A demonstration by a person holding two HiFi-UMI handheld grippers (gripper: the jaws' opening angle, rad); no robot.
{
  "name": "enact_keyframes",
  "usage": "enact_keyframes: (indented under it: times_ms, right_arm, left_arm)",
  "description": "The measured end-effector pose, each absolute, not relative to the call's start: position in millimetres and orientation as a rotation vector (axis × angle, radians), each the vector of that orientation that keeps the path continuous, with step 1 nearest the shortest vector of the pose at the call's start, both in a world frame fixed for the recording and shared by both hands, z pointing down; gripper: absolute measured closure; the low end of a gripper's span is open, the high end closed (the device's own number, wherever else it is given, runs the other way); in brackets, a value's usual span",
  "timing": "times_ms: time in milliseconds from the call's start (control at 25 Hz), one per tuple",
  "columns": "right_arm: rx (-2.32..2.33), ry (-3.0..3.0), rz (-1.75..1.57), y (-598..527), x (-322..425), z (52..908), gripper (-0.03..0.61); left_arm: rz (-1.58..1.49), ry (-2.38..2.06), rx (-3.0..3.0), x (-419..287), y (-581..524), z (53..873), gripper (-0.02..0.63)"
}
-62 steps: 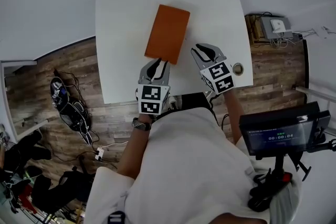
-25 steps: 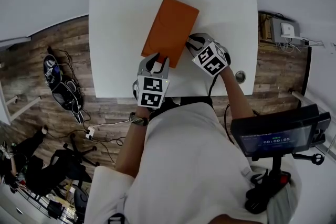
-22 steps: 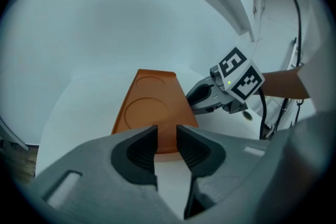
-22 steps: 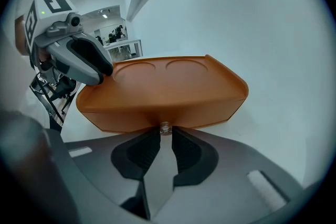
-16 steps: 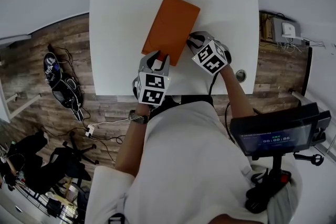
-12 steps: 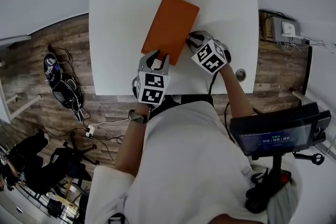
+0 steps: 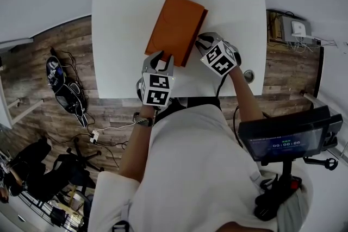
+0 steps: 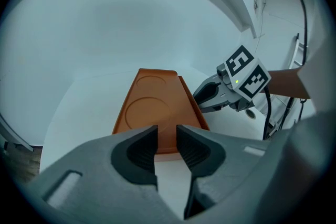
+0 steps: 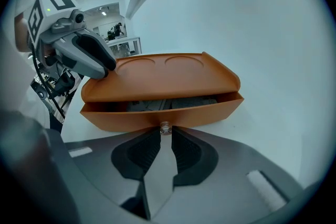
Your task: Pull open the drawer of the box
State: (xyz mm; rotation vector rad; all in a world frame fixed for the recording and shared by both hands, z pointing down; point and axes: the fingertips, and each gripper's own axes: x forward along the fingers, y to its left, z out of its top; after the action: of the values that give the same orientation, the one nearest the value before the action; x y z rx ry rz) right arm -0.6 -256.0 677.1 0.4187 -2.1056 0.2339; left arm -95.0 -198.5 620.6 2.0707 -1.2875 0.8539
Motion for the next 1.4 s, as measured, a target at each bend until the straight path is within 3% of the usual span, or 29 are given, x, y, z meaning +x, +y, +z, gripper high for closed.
enact_keyframes:
  times_ms: [1400]
  right_arm:
    - [0.507, -2.066, 0.281, -236.0, 76.8, 682.3, 0.508]
  left_arm:
    - [0.853, -1.425, 2.034, -94.9, -200.2, 623.6, 0.502]
